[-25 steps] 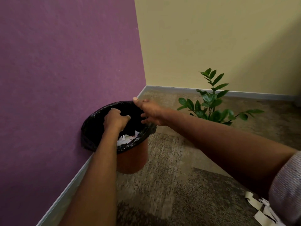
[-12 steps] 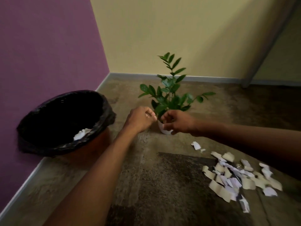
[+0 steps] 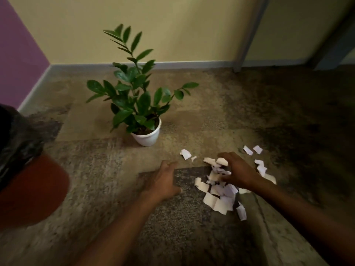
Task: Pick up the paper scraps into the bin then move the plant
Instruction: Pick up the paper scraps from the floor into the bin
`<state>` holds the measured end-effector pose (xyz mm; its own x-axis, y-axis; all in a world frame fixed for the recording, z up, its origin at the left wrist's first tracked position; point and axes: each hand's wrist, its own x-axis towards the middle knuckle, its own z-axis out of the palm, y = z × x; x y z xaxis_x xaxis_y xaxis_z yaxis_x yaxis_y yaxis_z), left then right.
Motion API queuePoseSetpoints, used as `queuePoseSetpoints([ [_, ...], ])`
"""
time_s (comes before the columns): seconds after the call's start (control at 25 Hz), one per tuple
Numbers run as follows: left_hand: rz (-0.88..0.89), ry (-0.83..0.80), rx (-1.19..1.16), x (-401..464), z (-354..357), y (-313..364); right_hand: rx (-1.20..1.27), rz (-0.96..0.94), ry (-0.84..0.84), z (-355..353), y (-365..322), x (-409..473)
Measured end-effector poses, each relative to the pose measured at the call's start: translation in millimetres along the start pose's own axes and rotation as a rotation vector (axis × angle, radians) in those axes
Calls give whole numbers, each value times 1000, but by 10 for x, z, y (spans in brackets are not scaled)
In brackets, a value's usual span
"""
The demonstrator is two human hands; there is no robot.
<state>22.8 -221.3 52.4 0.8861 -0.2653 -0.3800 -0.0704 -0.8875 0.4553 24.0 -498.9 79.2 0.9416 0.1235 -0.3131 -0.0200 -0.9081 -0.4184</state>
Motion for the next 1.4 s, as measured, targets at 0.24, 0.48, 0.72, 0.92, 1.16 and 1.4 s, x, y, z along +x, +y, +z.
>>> queuePoseSetpoints([
  [0.24, 72, -90, 47, 133, 673, 328, -85, 243, 67, 54, 924, -263],
  [0.48, 104, -128, 87, 29, 1070, 886, -128, 433, -43, 122, 1485, -371],
  [0.72, 84, 7, 249, 186, 1157, 1050, -83, 430, -35, 327, 1395, -142],
  [0.92, 82, 82, 293, 501, 978, 920, -76, 260, 4, 400, 1036, 204],
  [1.16, 191, -19, 117, 832, 790, 754, 19, 60, 60, 466, 495, 479],
  [1.4, 189, 49, -73, 836, 726, 733, 77, -25, 143, 512, 214, 337],
])
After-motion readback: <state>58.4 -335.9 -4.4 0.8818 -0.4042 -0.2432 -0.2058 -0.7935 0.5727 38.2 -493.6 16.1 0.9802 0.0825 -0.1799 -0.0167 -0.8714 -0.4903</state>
